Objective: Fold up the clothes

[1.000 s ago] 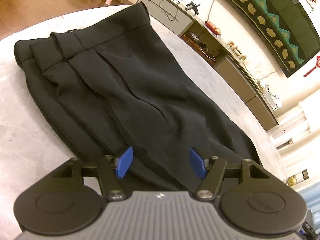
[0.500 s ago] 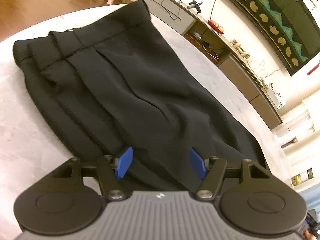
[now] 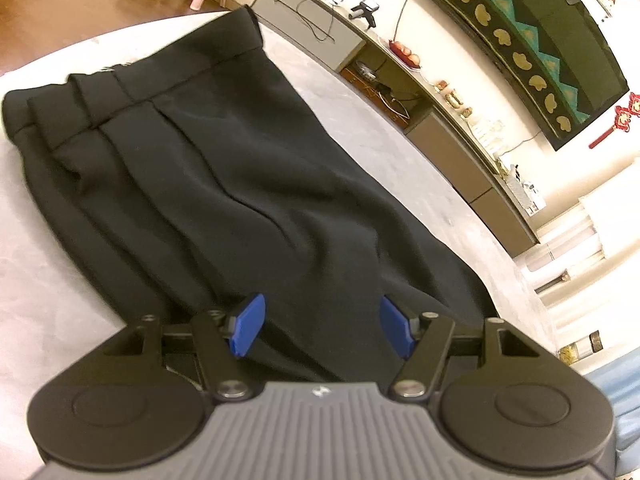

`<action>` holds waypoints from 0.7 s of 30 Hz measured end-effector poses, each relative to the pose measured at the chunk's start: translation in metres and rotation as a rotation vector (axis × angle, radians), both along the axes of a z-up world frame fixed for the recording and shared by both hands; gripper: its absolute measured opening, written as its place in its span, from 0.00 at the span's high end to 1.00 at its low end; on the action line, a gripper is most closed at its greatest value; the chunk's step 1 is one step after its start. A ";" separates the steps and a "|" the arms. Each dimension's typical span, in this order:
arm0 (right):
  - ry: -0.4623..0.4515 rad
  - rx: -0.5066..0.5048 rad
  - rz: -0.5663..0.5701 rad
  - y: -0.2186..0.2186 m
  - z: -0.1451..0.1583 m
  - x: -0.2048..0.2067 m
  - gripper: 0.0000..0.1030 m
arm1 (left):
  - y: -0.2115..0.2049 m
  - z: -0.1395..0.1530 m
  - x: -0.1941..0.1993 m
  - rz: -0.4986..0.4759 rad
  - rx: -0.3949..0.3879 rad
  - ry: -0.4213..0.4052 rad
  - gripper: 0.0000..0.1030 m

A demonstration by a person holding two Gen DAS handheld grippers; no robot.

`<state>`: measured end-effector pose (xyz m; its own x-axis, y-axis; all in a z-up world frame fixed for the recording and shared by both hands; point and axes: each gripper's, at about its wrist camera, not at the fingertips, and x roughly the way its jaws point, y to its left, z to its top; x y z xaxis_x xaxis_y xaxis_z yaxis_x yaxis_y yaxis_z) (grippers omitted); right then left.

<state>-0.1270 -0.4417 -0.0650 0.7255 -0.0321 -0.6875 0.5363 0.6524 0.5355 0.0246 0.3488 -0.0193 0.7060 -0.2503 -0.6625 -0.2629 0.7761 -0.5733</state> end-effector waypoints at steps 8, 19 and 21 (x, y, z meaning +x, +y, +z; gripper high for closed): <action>-0.073 0.151 0.038 0.017 -0.010 0.028 0.33 | 0.012 -0.009 -0.004 0.042 -0.034 0.037 0.37; -0.091 -0.027 0.109 0.032 0.004 0.051 1.00 | 0.018 -0.015 -0.003 0.071 -0.098 0.046 0.33; -0.232 -0.068 0.127 0.039 0.039 0.038 1.00 | 0.019 -0.015 -0.003 0.071 -0.105 0.040 0.31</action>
